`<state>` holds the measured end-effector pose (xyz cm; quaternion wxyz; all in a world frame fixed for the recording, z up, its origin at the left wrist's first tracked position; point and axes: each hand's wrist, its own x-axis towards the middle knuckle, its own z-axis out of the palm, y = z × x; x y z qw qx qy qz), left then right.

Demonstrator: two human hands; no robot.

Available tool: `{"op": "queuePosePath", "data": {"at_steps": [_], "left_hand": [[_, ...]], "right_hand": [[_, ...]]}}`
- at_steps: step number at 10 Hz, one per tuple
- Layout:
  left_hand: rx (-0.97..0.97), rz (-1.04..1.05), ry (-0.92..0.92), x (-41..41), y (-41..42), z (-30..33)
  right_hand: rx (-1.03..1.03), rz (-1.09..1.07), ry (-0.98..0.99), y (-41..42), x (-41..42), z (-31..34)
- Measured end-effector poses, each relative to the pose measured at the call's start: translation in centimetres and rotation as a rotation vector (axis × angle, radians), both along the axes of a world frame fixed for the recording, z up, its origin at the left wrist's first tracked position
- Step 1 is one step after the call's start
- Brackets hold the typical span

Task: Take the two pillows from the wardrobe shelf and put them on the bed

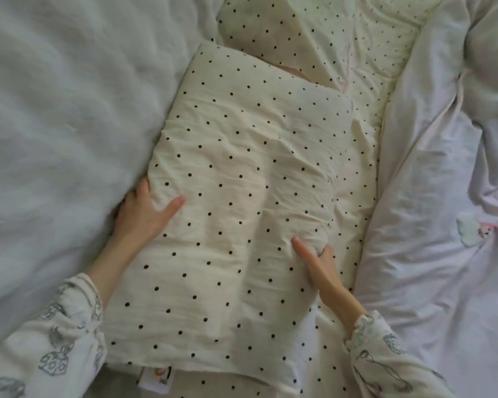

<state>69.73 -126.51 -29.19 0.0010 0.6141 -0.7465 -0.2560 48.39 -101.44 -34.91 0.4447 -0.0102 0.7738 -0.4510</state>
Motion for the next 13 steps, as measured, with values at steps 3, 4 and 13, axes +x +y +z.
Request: {"op": "queuePosePath", "data": {"at_steps": [3, 4, 13], "left_hand": [[0.018, -0.09, -0.137, 2.0, 2.6, 0.3], [0.061, -0.081, -0.139, 2.5, 2.6, 0.6], [0.042, -0.5, -0.479, -1.5, 11.7, -2.7]], "right_hand": [[0.129, 0.044, -0.088, 2.8, 1.4, 0.1], [0.156, 0.075, -0.077, 3.7, 1.8, 0.5], [0.28, 0.913, 0.58, -0.3, 3.2, 6.7]]}}
